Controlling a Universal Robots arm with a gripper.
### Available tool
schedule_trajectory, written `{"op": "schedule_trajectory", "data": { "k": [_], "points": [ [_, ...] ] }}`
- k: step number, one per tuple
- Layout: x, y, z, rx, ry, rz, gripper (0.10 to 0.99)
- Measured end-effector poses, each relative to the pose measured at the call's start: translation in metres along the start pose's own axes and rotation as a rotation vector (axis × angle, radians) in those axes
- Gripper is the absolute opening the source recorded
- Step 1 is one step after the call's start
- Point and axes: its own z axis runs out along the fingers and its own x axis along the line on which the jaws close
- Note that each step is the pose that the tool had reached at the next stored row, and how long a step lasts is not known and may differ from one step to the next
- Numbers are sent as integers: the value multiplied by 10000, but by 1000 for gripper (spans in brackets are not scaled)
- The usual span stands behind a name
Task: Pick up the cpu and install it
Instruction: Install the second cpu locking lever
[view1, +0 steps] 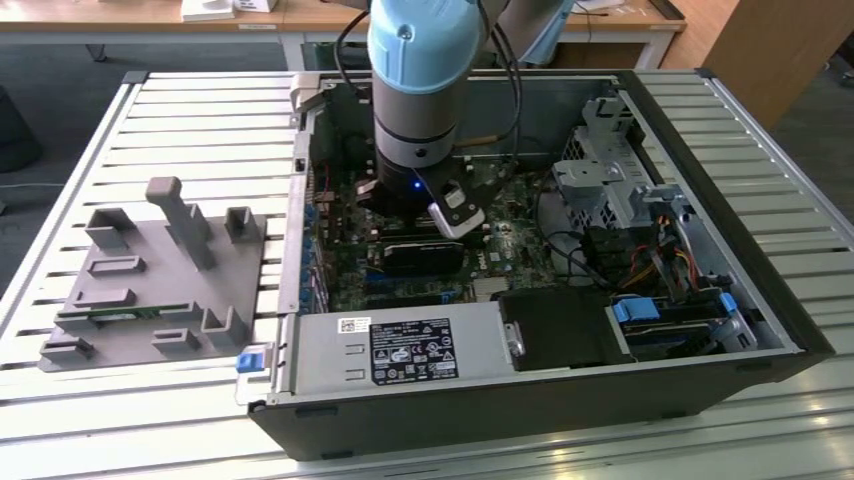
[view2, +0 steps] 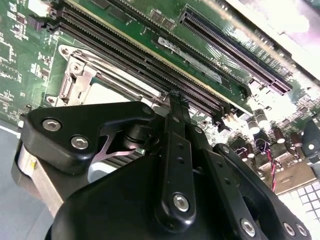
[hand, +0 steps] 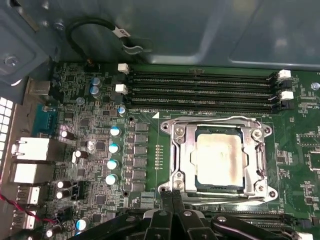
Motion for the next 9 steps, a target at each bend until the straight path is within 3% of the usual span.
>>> {"op": "schedule_trajectory", "data": {
  "k": [4,9],
  "points": [
    [20,-4,14,-63,-3,0,106],
    [22,-7,33,-215,-8,1,106]
  ]
}}
